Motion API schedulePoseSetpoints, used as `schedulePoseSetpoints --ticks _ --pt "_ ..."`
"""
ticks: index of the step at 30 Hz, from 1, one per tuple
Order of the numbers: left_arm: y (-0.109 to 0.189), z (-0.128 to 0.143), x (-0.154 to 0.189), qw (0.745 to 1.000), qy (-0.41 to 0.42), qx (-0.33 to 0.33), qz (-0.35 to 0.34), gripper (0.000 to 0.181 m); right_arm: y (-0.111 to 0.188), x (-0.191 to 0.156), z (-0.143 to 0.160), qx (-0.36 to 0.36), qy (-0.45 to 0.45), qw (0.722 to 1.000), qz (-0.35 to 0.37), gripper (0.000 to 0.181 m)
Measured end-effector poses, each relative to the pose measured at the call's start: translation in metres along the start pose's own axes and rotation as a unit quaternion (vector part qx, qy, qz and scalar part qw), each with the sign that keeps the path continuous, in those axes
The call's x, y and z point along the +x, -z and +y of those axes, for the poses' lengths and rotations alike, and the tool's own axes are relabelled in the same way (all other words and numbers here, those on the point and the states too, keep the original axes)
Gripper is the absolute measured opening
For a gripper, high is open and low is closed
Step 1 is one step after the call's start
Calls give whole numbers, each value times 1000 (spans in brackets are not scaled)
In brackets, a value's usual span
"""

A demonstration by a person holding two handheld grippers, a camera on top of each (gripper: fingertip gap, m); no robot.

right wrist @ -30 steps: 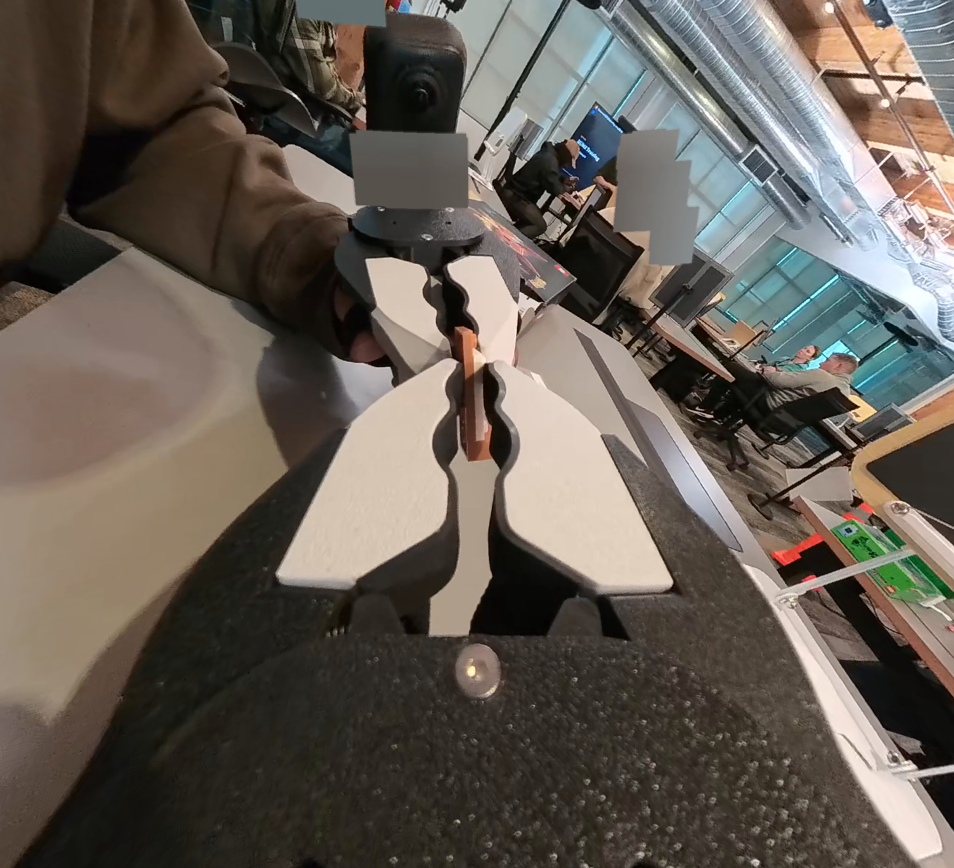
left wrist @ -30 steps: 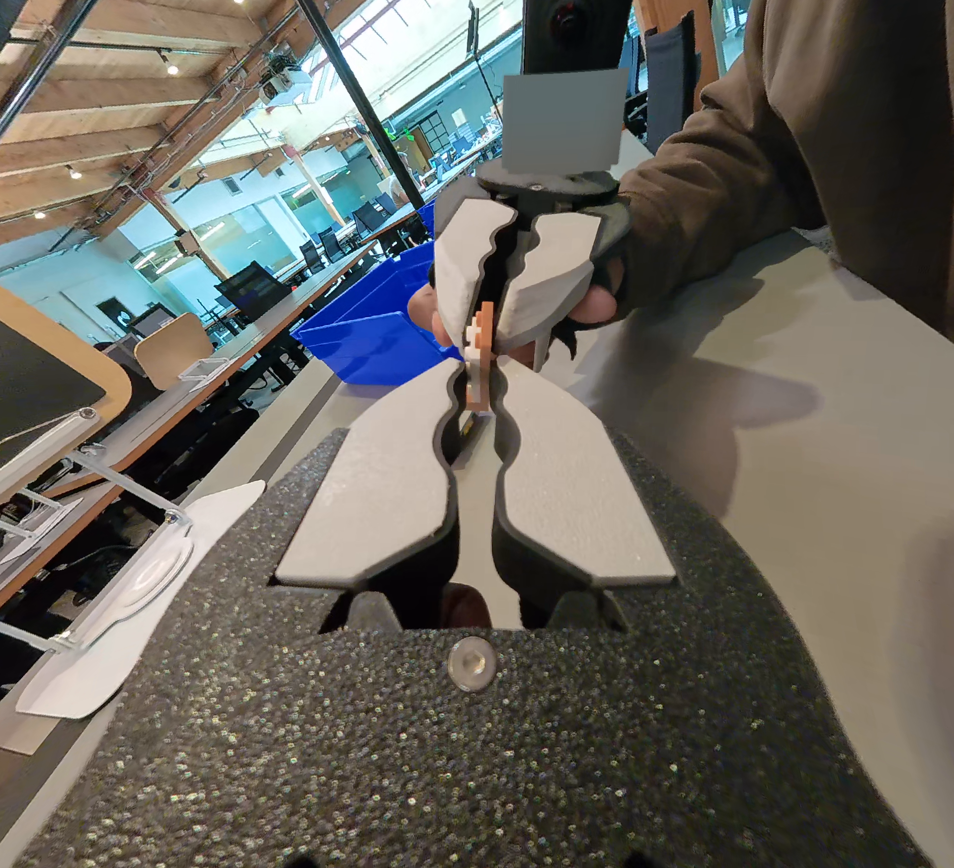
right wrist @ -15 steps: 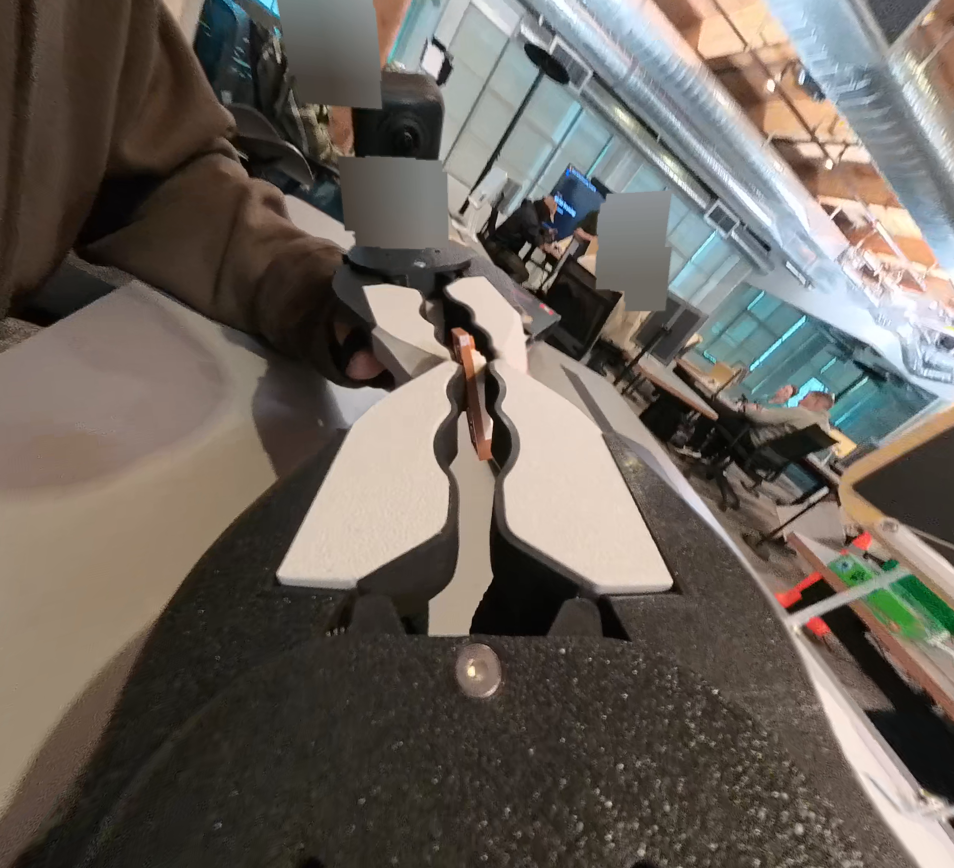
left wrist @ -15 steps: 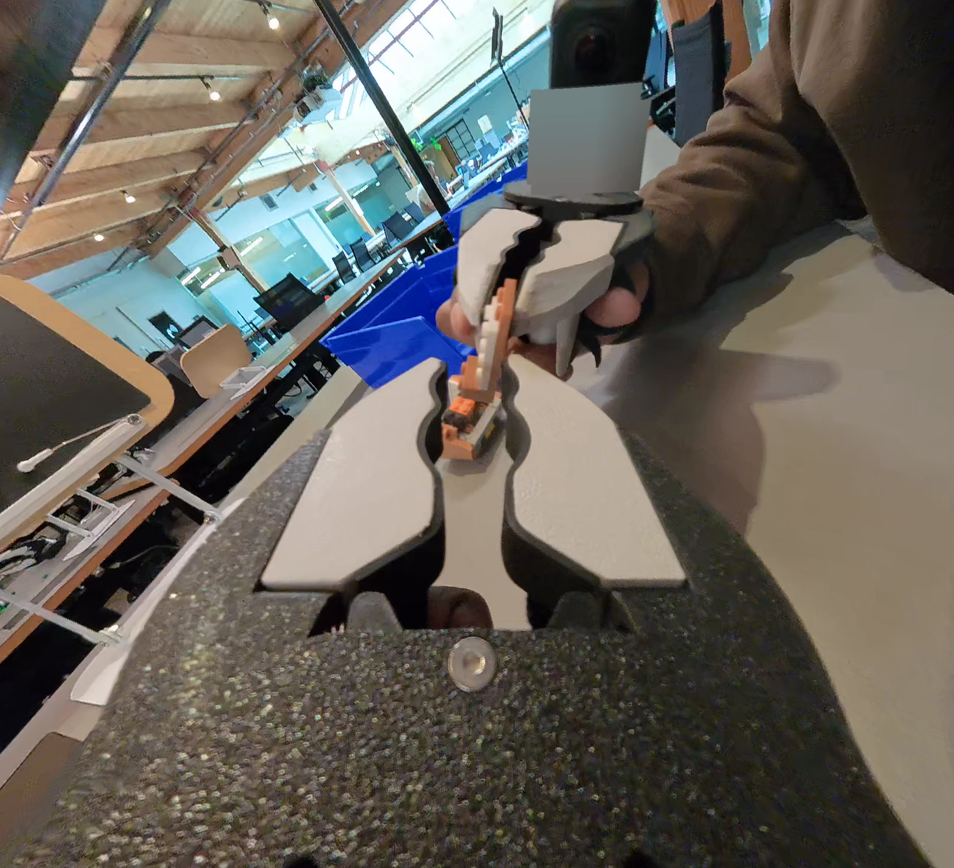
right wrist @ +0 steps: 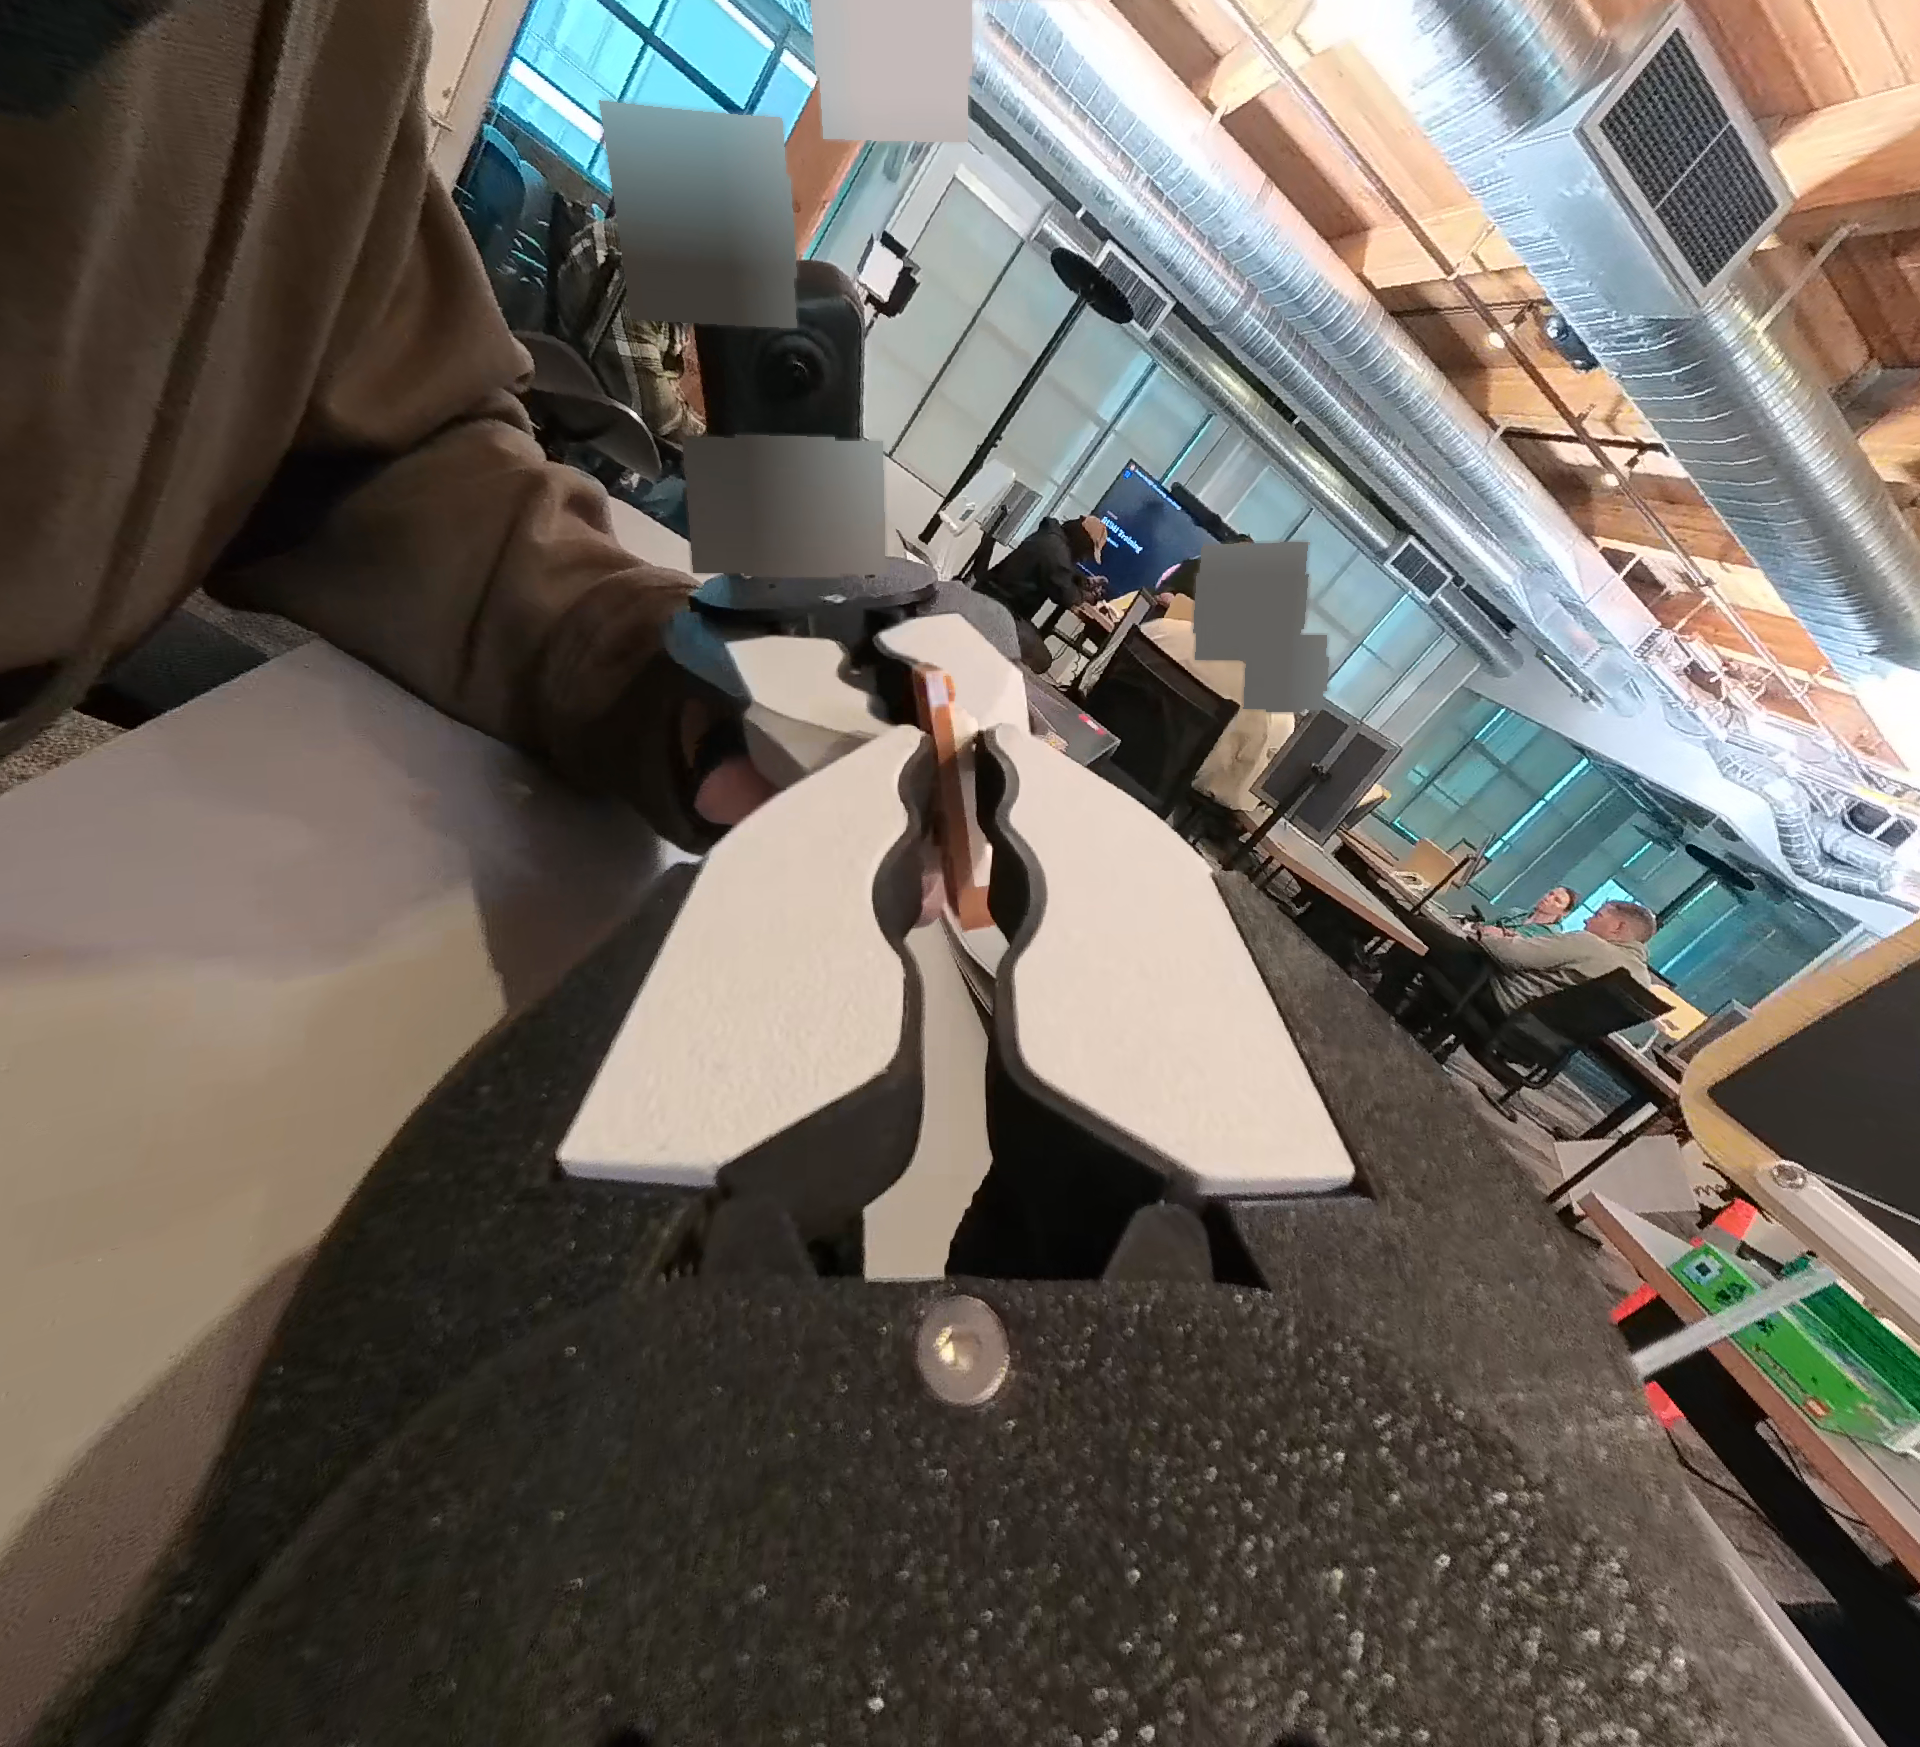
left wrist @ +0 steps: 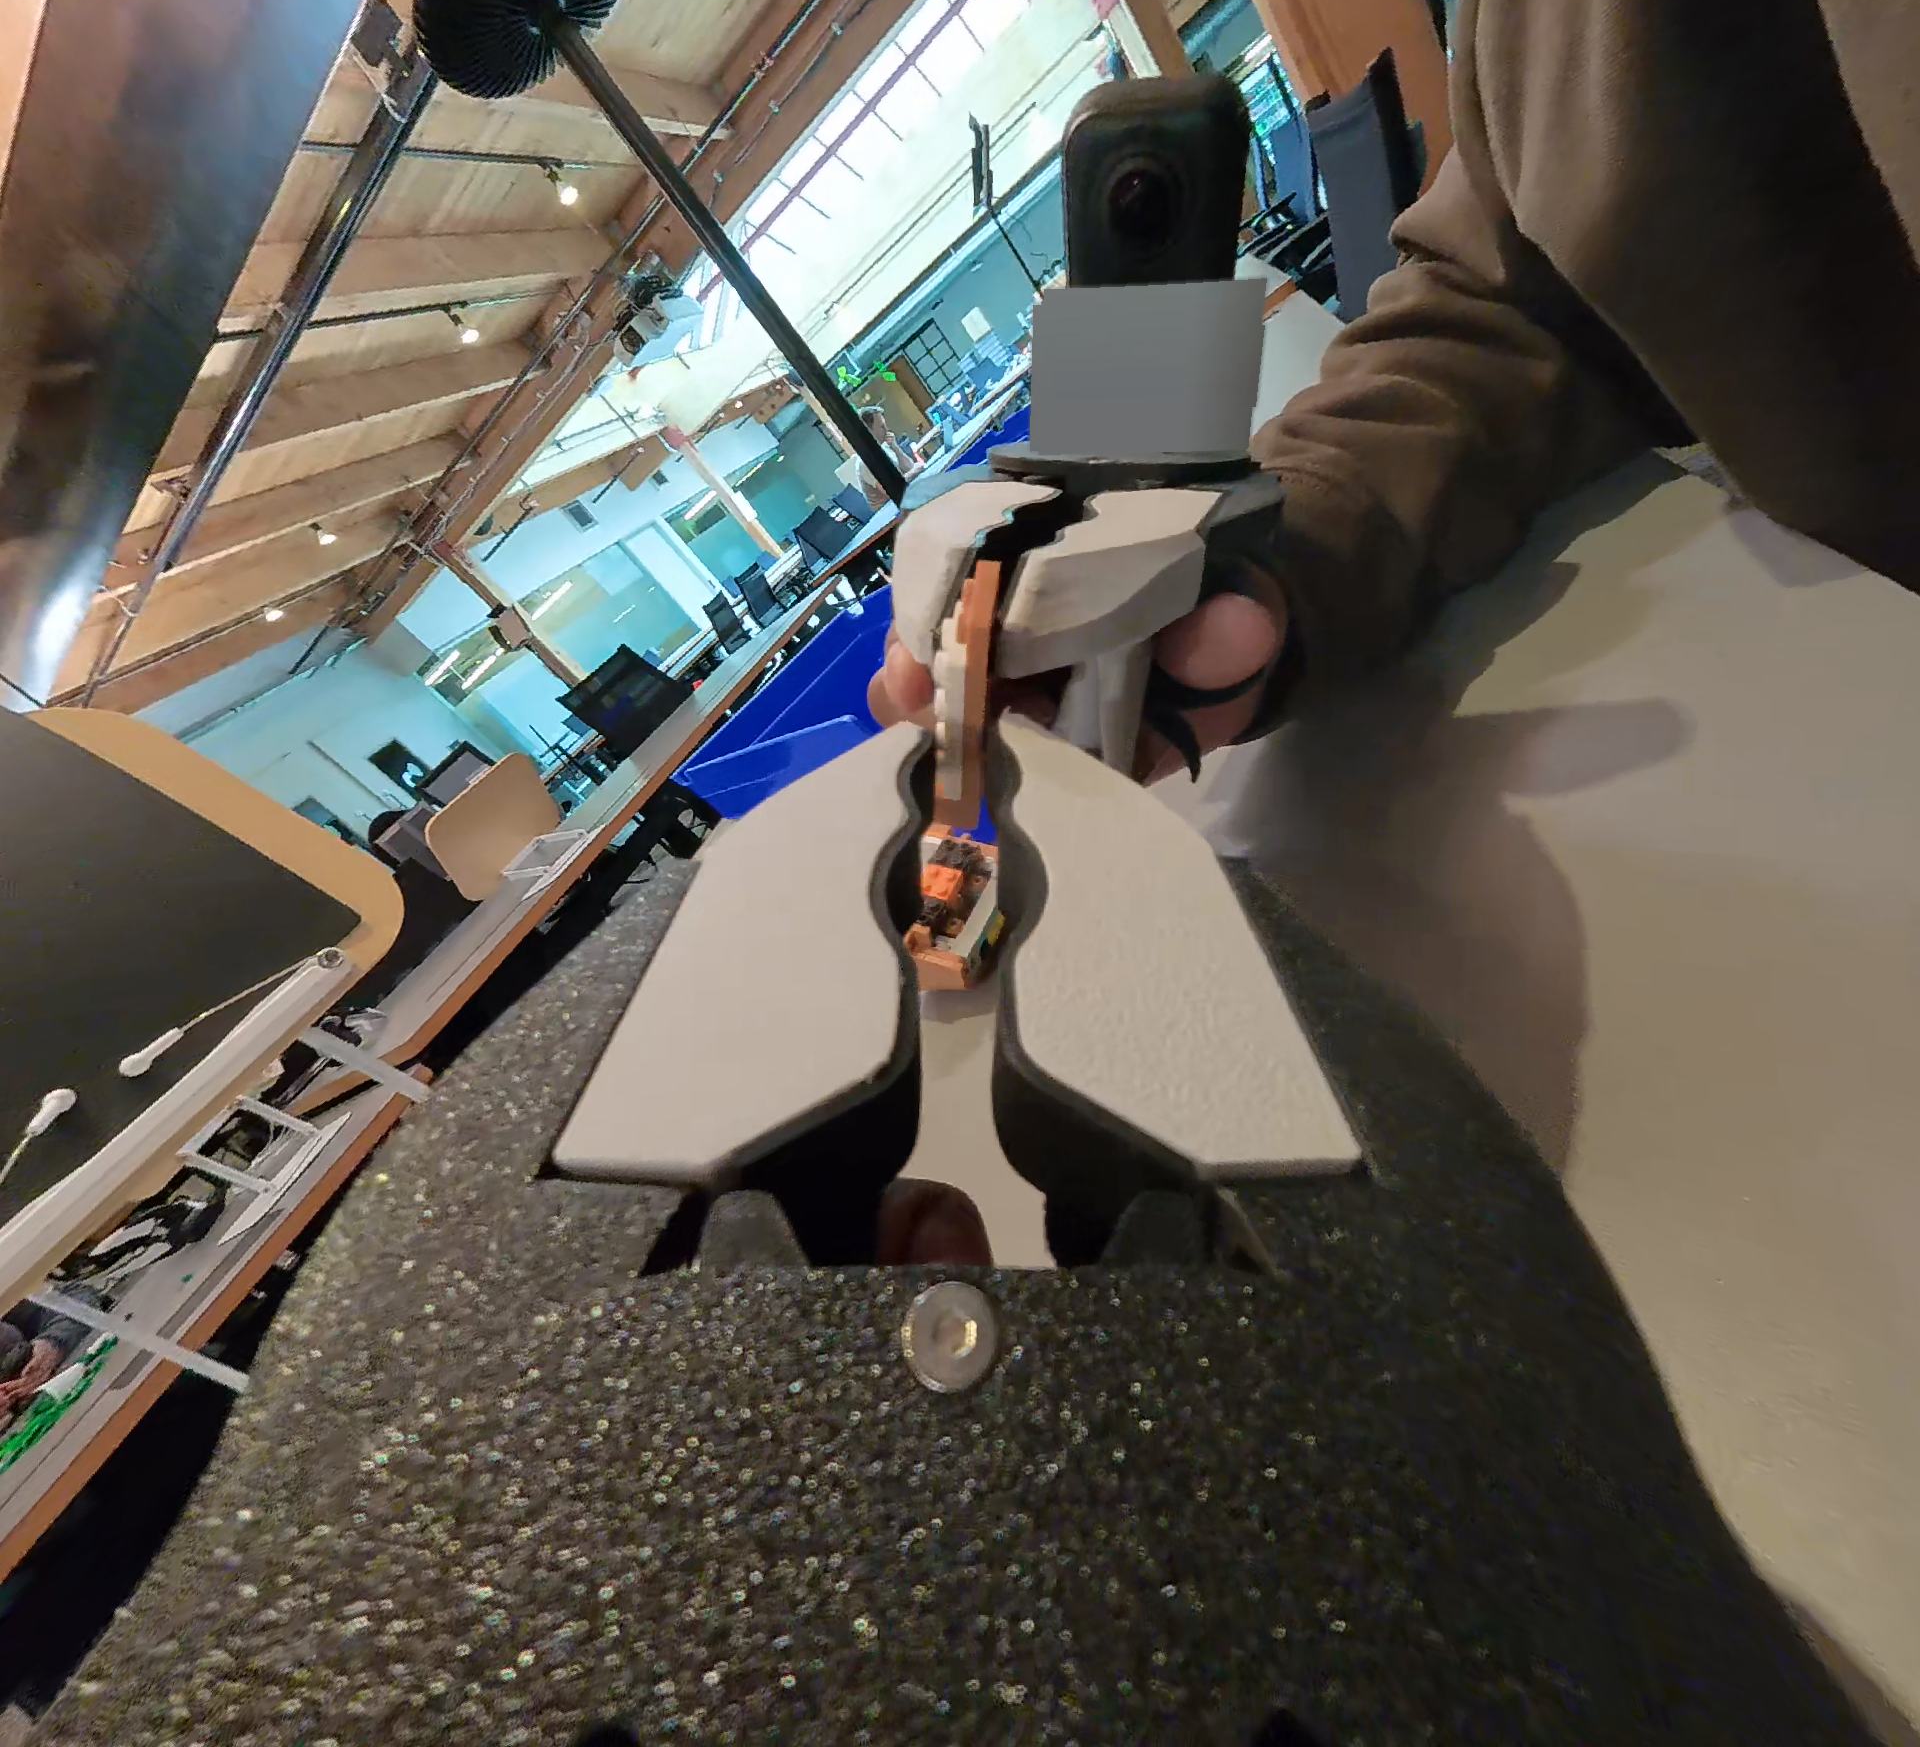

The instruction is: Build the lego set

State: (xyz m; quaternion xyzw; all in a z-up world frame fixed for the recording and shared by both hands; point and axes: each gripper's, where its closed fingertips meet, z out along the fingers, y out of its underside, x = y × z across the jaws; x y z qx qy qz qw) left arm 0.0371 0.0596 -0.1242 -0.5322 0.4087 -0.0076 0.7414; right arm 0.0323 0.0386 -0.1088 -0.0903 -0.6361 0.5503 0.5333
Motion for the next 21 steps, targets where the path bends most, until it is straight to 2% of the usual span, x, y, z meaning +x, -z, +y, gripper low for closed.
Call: schedulePoseSetpoints --ticks 11,14,16,21 --pt "0 3 -2 999 41 3 1 8 -2 4 4 -20 -15 1000 18 8" --pt "2 3 -6 998 63 15 -6 8 0 12 9 -37 -19 998 41 26" --pt "4 2 -10 996 86 28 -8 8 2 20 11 -44 -25 997 61 29" --pt "9 2 -18 989 137 48 -8 8 1 24 15 -73 -11 994 81 25"
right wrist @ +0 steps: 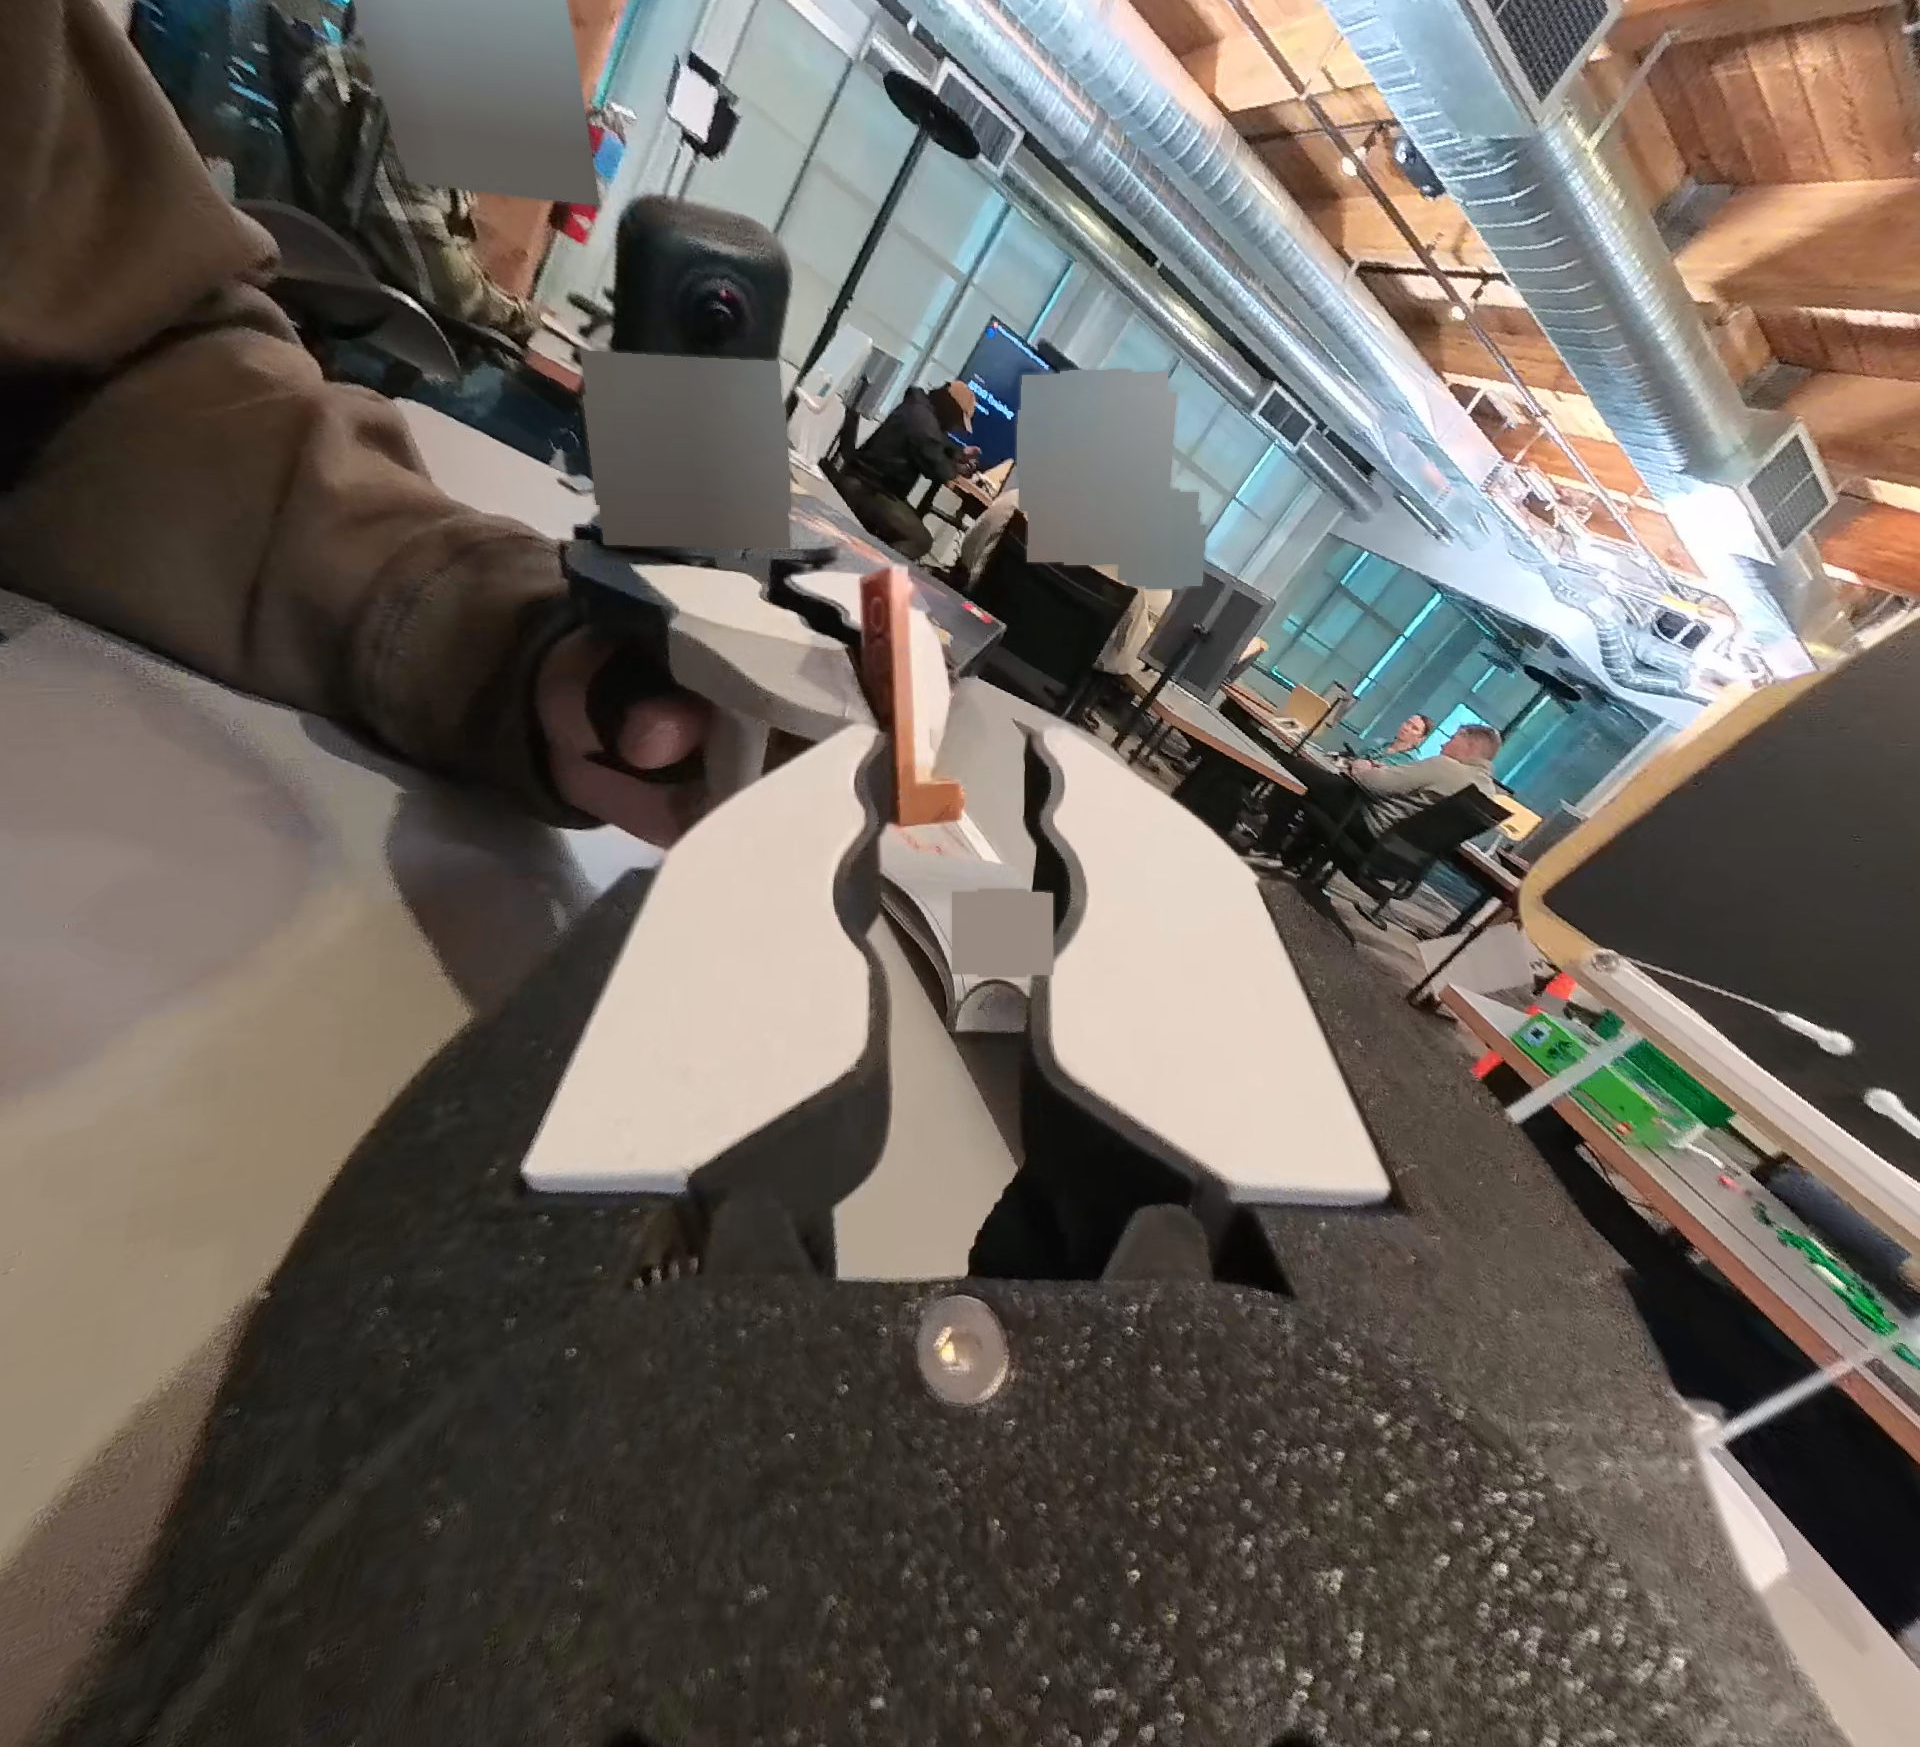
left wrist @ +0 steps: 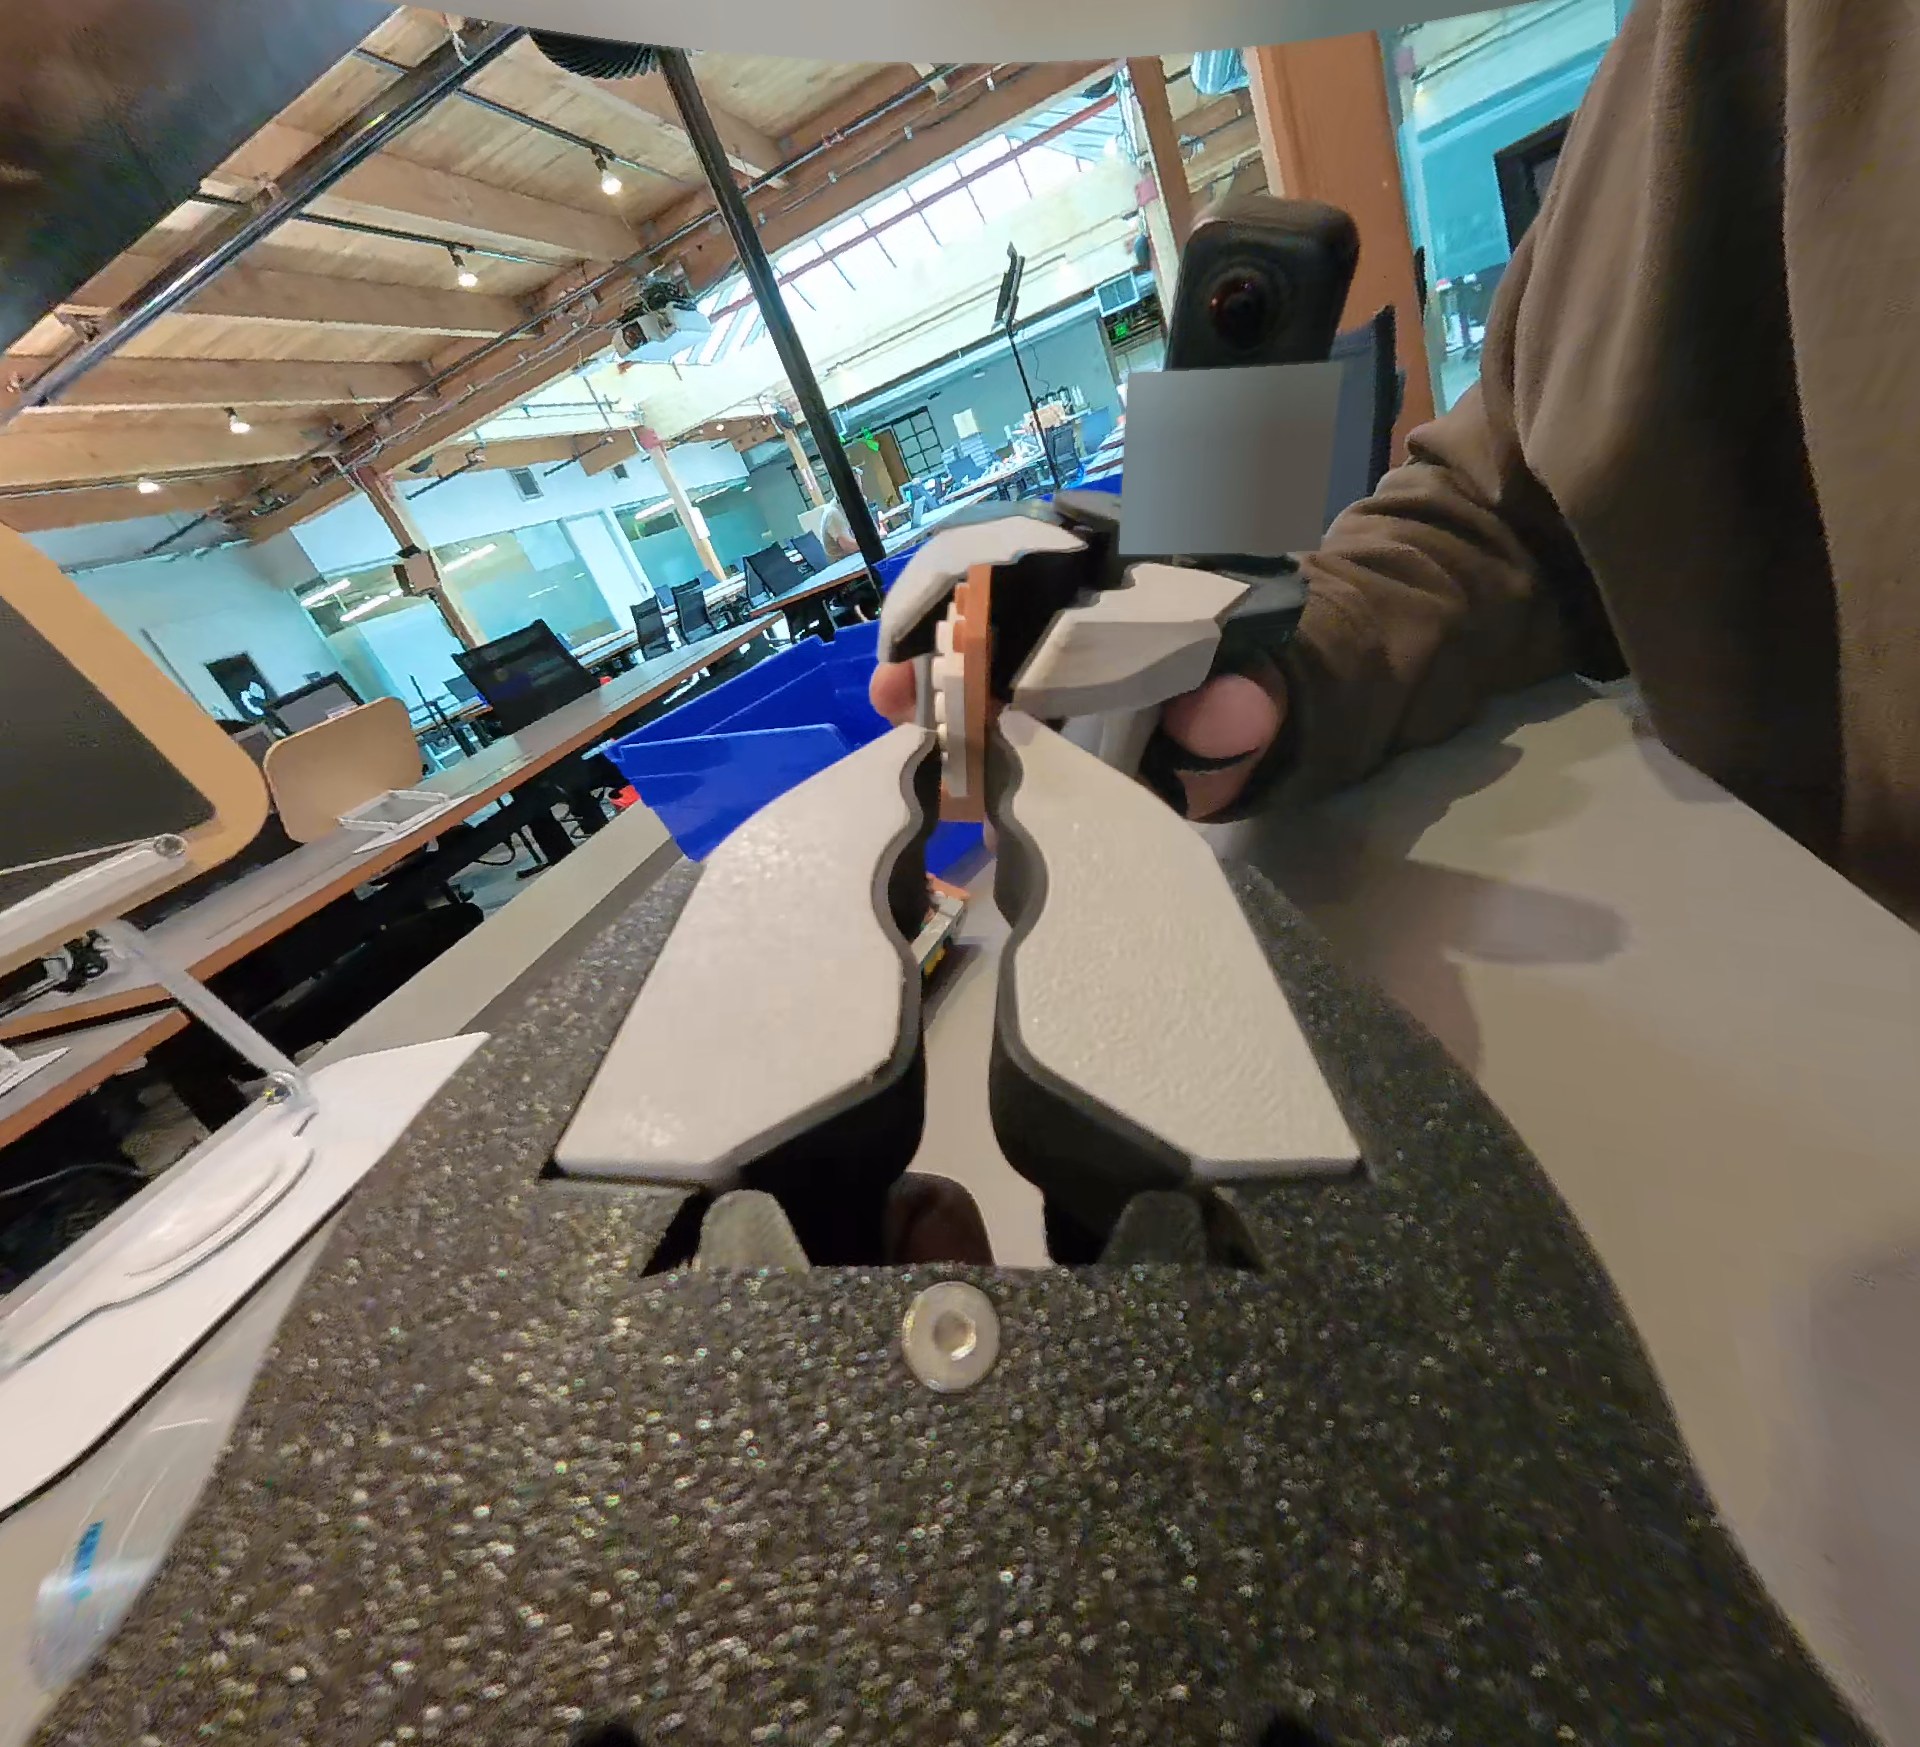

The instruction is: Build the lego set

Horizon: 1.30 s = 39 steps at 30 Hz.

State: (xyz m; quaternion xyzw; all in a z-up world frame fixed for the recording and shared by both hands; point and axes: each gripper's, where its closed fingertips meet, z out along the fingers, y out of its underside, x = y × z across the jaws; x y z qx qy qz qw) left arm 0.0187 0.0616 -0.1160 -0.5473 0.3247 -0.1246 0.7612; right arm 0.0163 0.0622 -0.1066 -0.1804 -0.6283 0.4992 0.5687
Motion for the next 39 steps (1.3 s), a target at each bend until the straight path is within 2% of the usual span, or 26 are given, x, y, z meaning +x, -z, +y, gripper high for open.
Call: schedulePoseSetpoints --ticks 10,23,28,31,33,35,38,39 --pt "-1 5 4 999 -32 -28 9 8 -3 -11 8 -26 8 999 -27 8" --pt "1 7 7 997 -56 -52 23 8 -3 -16 11 -20 4 999 -43 6" --pt "2 16 3 992 -87 -93 16 8 -3 -14 19 -40 32 998 -30 7" --pt "4 31 -1 983 -113 -142 11 8 -3 -18 21 -43 40 997 -42 25" --pt "5 38 -1 978 -125 -165 13 8 -4 -21 24 -52 45 996 -48 30" --pt "5 43 0 973 -140 -184 17 8 -6 -23 30 -65 56 995 -49 29" --pt "4 50 4 965 -160 -208 24 8 -6 -24 34 -70 65 994 -45 10" --pt "4 50 5 964 -163 -208 26 8 -6 -25 34 -69 64 994 -48 10"
